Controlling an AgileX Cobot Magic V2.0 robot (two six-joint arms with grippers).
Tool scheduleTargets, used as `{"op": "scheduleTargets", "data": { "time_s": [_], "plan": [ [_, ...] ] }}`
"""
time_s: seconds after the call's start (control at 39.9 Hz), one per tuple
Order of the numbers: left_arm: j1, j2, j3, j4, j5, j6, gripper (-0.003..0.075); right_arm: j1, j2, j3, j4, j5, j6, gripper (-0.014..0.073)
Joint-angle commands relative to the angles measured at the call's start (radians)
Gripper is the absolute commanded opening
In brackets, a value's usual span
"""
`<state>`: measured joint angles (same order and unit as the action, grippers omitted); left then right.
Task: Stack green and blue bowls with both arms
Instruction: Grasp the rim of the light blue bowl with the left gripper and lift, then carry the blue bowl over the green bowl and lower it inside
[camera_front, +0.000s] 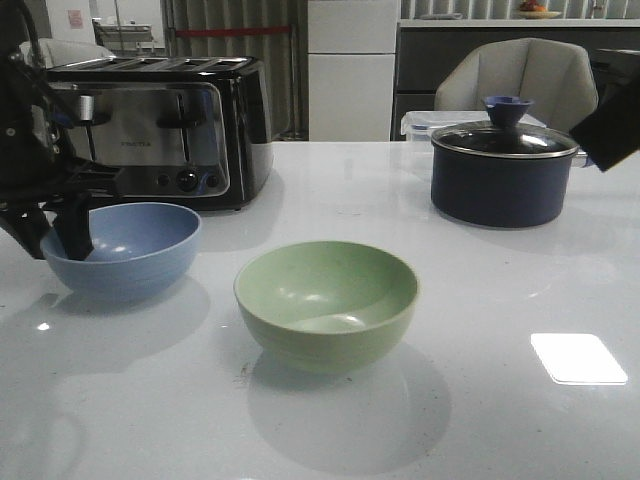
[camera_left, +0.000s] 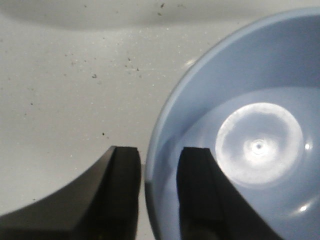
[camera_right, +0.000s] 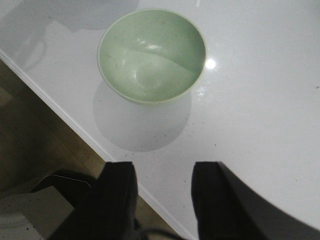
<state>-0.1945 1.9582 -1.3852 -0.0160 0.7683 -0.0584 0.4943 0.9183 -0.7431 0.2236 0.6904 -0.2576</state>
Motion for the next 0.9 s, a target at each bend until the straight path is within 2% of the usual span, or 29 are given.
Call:
{"op": "scheduleTargets", "data": {
  "time_s": [0.0, 0.1, 0.35, 0.53, 0.73, 0.88],
  "plan": [
    [0.003, -0.050, -0.030, -0.007, -0.033, 0.002, 0.0140, -0.001, -0.013, -0.026, 0.002, -0.048, -0.009, 0.0395],
    [0.003, -0.052, -0.030, -0.009, -0.033, 0.002, 0.0092, -0.001, -0.013, -0.026, 0.002, -0.048, -0.009, 0.0395],
    [0.001, -0.158, -0.031, -0.062, 0.012, 0.113, 0.0094, -0.001, -0.013, -0.026, 0.002, -0.048, -0.009, 0.0395],
    [-0.019, -0.275, -0.032, -0.164, 0.038, 0.233, 0.0094, -0.001, -0.013, -0.026, 0.002, -0.047, -0.009, 0.0395],
    [-0.114, -0.321, -0.118, -0.204, 0.161, 0.299, 0.0094, -0.001, -0.013, -0.026, 0.002, -0.047, -0.009, 0.0395],
    [-0.208, -0.320, -0.179, -0.204, 0.166, 0.304, 0.0094, -0.001, -0.013, -0.026, 0.002, -0.046, -0.009, 0.0395]
  ]
}}
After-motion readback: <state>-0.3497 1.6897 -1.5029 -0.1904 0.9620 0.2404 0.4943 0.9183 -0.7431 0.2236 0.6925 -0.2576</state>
